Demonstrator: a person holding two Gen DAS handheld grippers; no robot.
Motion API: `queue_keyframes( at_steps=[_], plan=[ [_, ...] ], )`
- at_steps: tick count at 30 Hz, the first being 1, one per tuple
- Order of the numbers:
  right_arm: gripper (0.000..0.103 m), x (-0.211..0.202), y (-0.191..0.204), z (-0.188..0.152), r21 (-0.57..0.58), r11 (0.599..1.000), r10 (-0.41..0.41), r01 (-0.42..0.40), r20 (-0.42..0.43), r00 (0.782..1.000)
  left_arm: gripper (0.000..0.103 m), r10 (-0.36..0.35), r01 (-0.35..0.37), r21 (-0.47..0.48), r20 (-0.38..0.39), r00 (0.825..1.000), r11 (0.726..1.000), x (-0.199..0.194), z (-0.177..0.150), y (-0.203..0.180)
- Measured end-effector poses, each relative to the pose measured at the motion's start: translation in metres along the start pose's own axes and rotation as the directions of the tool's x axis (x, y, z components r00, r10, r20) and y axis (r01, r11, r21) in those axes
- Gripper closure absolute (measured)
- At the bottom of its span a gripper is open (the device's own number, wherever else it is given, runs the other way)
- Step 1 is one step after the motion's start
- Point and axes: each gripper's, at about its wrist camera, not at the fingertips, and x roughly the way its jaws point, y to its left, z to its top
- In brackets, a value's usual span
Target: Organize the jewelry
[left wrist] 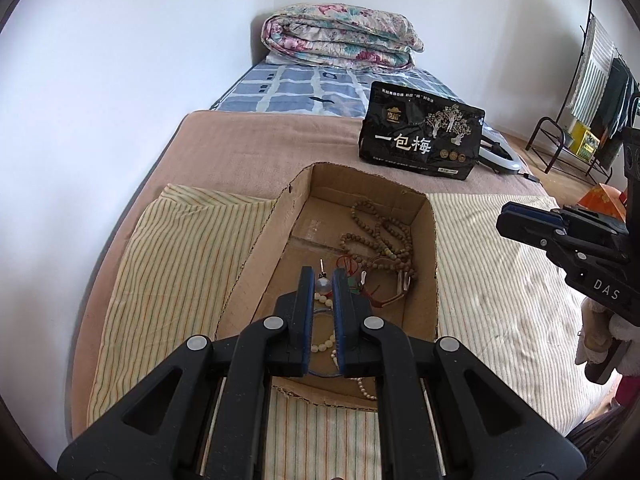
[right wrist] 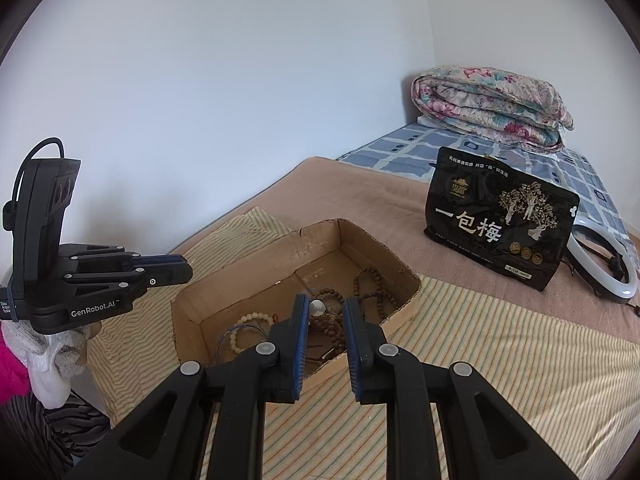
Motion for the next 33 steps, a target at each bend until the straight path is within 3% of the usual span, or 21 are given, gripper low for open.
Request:
queue_keyframes(
  at_steps=[19, 24, 26, 28, 33],
  plan=[
    [0.085, 0.031, 0.018, 0.004, 0.006, 0.999, 0.05, -0.05, -0.029, 0.998, 0.096, 0.011, -0.011, 0.002, -0.023, 1.0, 1.0, 0.004, -0.008, 0.002],
    [0.071, 0.031, 0.018, 0.005, 0.012, 0.999, 0.043, -0.043, -0.018, 0.999, 0.095, 0.018, -0.017, 0.005, -0.025, 1.0, 1.0, 0.003, -0.007, 0.003],
    [0.06, 0.031, 0.018, 0.006, 0.01, 0.999, 0.035, -0.035, -0.017, 0.999, 0.087, 0.025, -0.024, 0.005, -0.026, 0.999, 1.0, 0.003, -0.006, 0.004],
    [0.048, 0.03, 0.018, 0.006, 0.012, 1.0, 0.024, -0.023, -0.008, 1.0, 0.062, 0.028, -0.028, 0.0, -0.015, 1.0, 1.0, 0.002, -0.006, 0.004],
    [0.025, 0.025, 0.015, 0.008, 0.022, 1.0, -0.019, 0.018, 0.012, 1.0, 0.046, 0.049, -0.049, 0.006, 0.016, 0.999, 0.999, -0.001, -0.007, 0.003]
  ],
)
